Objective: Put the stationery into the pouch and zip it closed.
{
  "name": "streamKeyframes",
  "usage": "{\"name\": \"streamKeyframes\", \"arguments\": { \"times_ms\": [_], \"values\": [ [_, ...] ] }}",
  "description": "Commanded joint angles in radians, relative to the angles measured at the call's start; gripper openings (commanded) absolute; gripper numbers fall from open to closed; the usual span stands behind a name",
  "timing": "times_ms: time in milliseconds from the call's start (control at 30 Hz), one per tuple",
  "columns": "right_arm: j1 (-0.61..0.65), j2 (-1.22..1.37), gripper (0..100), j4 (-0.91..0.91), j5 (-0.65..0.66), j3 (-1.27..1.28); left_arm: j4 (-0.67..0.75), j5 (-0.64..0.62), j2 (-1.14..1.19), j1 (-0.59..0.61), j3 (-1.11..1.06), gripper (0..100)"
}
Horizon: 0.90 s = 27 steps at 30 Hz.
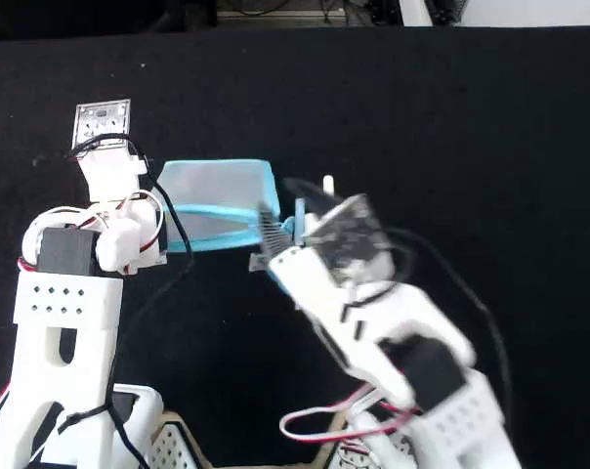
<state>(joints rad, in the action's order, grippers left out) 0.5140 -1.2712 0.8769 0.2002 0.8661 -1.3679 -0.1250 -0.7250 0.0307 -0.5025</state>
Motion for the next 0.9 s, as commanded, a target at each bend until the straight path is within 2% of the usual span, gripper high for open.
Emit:
{"name": "streamKeyframes", "arguments": {
  "times_ms": [0,133,567,867],
  "values": [
    [-0.051,-0.008,14.8,0.146,0.0,-0.168,0.003,-0.002,0.012,0.01,-0.005,3],
    [-0.081,0.051,14.8,0.144,-0.005,-0.174,0.002,-0.002,0.012,0.01,-0.005,3],
    [-0.33,0.621,14.8,0.13,-0.279,-0.351,0.002,-0.002,0.012,0.012,-0.005,3],
    [-0.338,0.881,14.8,0.129,-0.295,-0.43,0.002,-0.002,0.012,0.012,-0.005,3]
  ]
}}
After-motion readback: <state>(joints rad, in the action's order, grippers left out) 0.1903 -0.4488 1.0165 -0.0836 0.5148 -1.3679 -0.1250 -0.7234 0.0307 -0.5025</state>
